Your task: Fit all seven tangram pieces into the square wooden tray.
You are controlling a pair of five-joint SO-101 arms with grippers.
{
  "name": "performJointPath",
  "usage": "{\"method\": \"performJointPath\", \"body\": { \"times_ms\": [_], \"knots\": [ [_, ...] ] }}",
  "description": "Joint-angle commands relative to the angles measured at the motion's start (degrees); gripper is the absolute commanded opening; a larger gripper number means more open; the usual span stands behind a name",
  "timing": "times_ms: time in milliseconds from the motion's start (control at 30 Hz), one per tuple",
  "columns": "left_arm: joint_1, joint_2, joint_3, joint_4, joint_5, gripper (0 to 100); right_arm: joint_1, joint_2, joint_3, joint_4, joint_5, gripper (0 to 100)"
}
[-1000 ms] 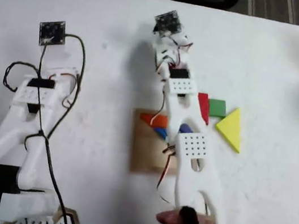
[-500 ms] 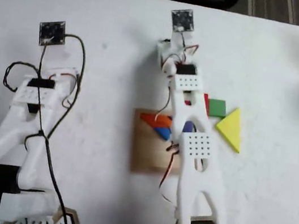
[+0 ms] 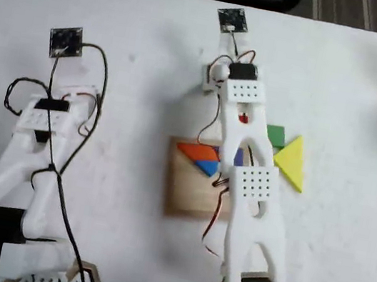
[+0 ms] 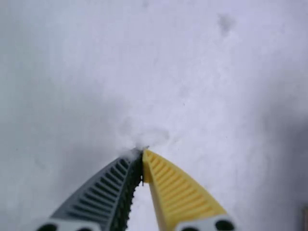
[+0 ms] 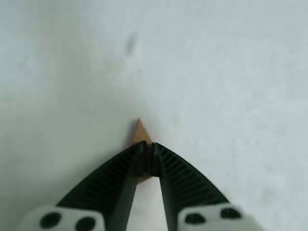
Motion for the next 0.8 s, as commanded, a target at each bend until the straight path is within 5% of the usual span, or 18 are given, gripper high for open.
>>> {"method": "performJointPath", "body": {
  "times_ms": [0,300,600,767],
  "knots": [
    [-0.84,-0.04,-0.18,0.35,0.26,2,-1.36,-8.22,-1.23,9.89,-0.79,1.8],
    [-0.75,-0.04,-0.18,0.35,0.26,3,-3.21,-16.84,-1.23,26.07,-7.47,1.8],
    [-0.48,-0.04,-0.18,0.35,0.26,3,-4.18,-11.47,-1.14,13.32,-10.02,2.0],
    [-0.48,-0.04,-0.18,0.35,0.26,3,-3.91,-6.90,-1.14,10.77,-18.55,19.5]
  ]
}}
